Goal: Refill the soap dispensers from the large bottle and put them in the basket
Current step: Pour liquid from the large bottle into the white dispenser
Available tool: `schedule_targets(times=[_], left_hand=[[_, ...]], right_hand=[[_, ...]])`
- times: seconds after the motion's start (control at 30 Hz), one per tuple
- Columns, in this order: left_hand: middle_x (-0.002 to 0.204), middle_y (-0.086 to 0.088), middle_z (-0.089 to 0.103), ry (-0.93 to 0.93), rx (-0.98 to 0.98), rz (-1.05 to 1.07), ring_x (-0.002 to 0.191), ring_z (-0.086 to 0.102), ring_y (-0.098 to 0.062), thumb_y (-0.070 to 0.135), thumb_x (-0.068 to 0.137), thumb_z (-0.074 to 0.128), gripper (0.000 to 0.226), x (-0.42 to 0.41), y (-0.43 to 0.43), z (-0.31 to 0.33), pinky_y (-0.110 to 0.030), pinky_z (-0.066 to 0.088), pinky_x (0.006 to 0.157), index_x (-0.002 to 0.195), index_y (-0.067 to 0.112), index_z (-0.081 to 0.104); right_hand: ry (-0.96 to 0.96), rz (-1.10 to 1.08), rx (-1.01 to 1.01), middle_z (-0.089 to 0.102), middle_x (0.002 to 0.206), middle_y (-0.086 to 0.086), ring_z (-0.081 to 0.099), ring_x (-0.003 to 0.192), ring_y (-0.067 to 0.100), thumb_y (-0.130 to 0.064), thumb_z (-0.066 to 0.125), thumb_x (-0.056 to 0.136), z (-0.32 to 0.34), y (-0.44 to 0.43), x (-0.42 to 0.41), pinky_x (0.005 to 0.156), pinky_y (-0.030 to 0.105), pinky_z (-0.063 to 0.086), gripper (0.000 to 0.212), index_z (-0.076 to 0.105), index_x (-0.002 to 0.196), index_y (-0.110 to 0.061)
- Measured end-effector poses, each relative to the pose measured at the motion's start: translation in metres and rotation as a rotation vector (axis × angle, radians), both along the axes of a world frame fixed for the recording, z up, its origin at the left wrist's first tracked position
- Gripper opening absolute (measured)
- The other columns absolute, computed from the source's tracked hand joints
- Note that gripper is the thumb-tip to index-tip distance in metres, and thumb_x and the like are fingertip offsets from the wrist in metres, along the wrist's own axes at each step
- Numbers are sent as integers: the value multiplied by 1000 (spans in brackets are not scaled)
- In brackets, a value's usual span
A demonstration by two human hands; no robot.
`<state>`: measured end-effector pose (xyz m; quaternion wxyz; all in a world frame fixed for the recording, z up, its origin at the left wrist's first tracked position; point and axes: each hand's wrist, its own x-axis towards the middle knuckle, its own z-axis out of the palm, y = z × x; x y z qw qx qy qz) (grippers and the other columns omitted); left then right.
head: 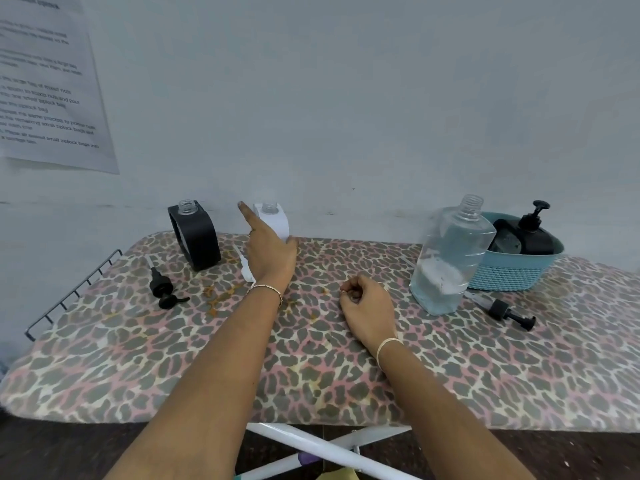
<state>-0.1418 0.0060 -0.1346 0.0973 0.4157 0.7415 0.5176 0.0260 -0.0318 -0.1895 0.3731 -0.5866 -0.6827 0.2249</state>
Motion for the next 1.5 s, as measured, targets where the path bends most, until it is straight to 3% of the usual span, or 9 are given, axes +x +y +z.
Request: schedule_targets(times=[0.23,0.4,0.63,0.87,1.07,1.17,1.3,1.4,1.5], left_hand=[[123,-15,57,54,164,-154,98,61,-30,20,85,70,100,26,-20,10,-33,50,78,154,25,-3],[148,-1,42,76,220,-365,124,48,-19,25,84,72,92,50,-45,-2,-9,35,84,154,23,12],[145,3,47,44,183,-465,129,45,-14,29,86,69,74,62,-71,-20,-16,34,101,149,23,30],[135,1,55,-3,168,-457,113,52,-10,23,78,75,80,77,-74,-17,-15,40,88,148,22,35],[137,1,55,5,133,-452,121,54,-21,22,75,77,72,89,-68,-19,-37,47,99,140,26,46],[141,1,50,47,107,-460,123,51,-23,23,77,76,76,89,-70,-23,-38,47,99,143,29,39],[141,0,50,101,117,-417,122,52,-24,23,79,75,78,93,-73,-26,-37,48,97,146,27,35],[133,-2,55,44,104,-334,116,54,-25,22,77,76,75,97,-74,-23,-31,47,86,142,24,38],[123,-3,59,26,54,-276,110,57,-26,23,77,76,64,93,-69,-20,-26,41,75,133,19,45]], right_hand=[[50,-24,-1,64,84,-6,61,76,9,-16,62,83,0,0,0,70,22,49,10,64,90,-22],[254,-156,48,63,76,-6,59,70,8,-11,62,83,4,-6,3,65,19,46,10,62,87,-20],[555,-324,88,62,80,-4,56,74,8,-11,62,85,14,-15,7,66,11,40,8,61,88,-18],[455,-370,176,65,90,-5,59,82,12,-9,52,90,15,-25,22,79,28,47,13,58,94,-20],[276,-433,471,59,94,0,55,85,17,-9,53,90,24,-39,47,76,34,47,18,54,108,-12],[175,-480,532,50,110,7,50,99,20,-13,63,85,26,-37,62,91,45,45,35,47,116,-8],[171,-589,343,17,149,6,21,139,27,-29,74,77,29,-20,83,112,58,9,86,21,144,-18],[155,-571,294,5,157,5,10,144,24,-34,81,71,36,-8,94,114,54,9,112,5,151,-14],[289,-517,273,16,155,6,23,142,24,-34,84,69,40,2,100,117,44,20,114,7,151,-16]])
